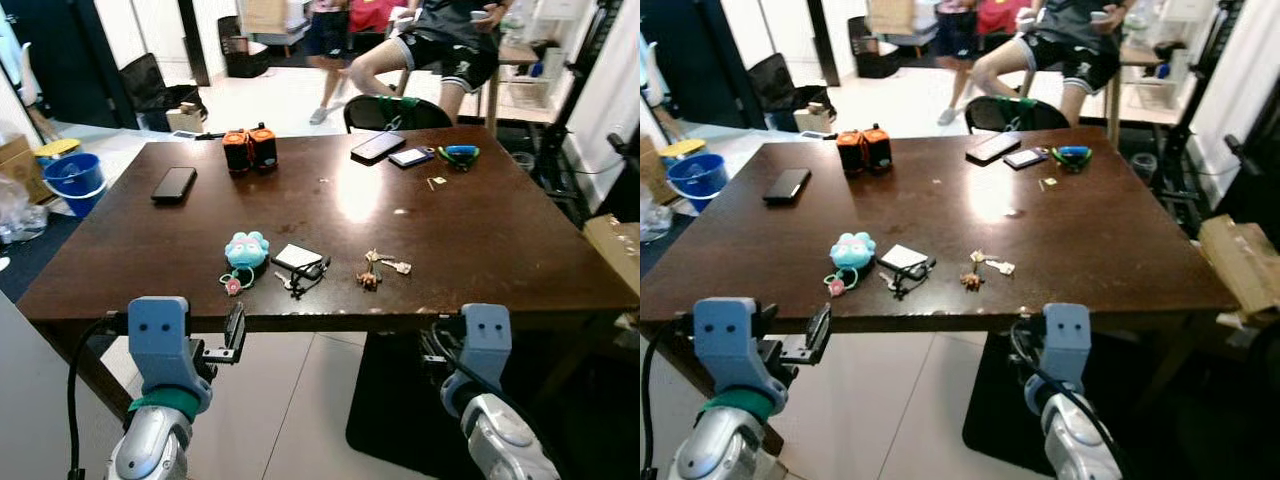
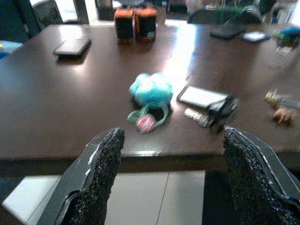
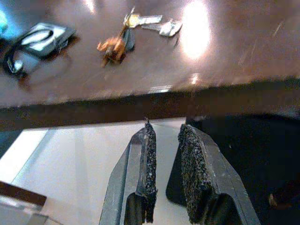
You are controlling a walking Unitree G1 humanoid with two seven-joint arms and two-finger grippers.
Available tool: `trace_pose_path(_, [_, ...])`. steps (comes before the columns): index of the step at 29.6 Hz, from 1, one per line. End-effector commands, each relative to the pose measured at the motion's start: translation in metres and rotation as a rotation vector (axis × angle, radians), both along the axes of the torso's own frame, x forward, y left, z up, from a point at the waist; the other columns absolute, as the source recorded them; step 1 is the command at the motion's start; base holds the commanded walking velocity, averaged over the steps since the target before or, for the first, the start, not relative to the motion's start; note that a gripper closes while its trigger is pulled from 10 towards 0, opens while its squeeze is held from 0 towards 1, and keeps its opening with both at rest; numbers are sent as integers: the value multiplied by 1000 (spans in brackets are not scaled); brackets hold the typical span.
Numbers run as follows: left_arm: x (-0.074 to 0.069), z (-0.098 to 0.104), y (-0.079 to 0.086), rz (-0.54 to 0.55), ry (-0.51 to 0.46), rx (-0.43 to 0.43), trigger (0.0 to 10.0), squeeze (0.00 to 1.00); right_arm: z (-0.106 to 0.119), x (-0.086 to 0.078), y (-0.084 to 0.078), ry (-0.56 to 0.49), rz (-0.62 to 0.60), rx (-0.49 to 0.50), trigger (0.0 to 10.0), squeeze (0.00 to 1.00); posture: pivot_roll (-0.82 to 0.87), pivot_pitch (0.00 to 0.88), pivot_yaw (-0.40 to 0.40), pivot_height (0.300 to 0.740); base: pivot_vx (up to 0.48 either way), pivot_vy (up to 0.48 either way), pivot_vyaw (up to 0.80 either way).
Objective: Hang keys on a hook
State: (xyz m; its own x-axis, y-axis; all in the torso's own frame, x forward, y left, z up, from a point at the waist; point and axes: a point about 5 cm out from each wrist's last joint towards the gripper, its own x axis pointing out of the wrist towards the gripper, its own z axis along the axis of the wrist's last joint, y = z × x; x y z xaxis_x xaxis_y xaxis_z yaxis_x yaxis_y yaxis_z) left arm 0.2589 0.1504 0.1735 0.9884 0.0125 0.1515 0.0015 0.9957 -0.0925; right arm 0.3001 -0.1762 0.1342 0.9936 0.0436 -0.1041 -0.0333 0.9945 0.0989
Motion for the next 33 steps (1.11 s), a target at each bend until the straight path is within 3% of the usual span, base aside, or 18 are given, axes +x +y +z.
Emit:
trace_pose_path(1, [-3,-4,5,15,17,16,10000,0,-6,-2,4,27,13,18,10000,0,-209,114,133,740,0,0,0])
trace_pose_path(12, [-2,-7,8,27,49,27,10000,0,-6,-2,4,28,12,21,10000,0,-209,114,133,740,0,0,0])
trace_pose_path(17, [-3,-24,12,55,125,94,10000,0,-6,-3,4,30,9,22,10000,0,-203,118,136,740,0,0,0])
trace_pose_path(25, [-5,-29,9,82,143,78,10000,0,-8,-1,2,48,34,8,10000,0,-200,109,68,740,0,0,0])
trace_pose_path(33, [-4,-30,7,80,144,82,10000,0,-8,1,-1,51,36,-10,10000,0,-201,108,66,740,0,0,0])
